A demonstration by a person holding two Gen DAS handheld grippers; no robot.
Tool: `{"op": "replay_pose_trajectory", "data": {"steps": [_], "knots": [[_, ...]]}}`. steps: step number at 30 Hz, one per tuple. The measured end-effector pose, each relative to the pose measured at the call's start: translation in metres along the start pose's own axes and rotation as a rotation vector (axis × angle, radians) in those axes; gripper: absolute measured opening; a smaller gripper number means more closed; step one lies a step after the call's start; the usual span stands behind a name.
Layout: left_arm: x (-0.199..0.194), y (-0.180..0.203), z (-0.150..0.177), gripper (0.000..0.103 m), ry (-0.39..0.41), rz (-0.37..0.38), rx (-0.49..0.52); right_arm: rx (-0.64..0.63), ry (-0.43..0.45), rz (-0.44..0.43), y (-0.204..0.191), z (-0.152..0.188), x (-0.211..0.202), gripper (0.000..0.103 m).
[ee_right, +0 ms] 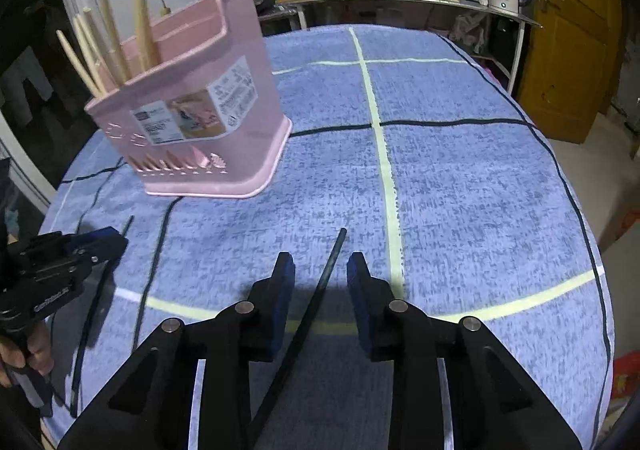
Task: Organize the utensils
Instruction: 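Close the left tool on a dark chopstick while the right tool grasps another dark chopstick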
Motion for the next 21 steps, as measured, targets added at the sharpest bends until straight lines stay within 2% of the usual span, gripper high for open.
{"op": "replay_pose_trajectory", "data": {"steps": [7,11,15,21], "knots": [[0.006,0.006,-0.002,0.017,0.008,-0.044,0.05,-0.03,0.012,0.054,-0.007,-0.002,0.0,0.026],[0.007,0.009,-0.002,0.016,0.002,-0.057,0.057,-0.041,0.009,0.062,-0.011,-0.001,0.0,0.008],[0.008,0.01,-0.003,0.006,-0.005,-0.055,0.049,-0.029,0.003,0.042,-0.011,-0.005,0.003,0.008],[0.001,0.009,-0.005,0.005,-0.003,-0.022,0.018,-0.02,0.012,0.002,-0.013,-0.007,-0.005,0.007]]}}
Point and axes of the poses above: each gripper's, at about its wrist camera, not at the fingertips, and x roughly the way its jaws point, y to its right, z to its underside, the point moved 3 cm from there along x, roughly the way its jaws point, and after that the axes turned 15 degrees about z, right-handed, at the moved point
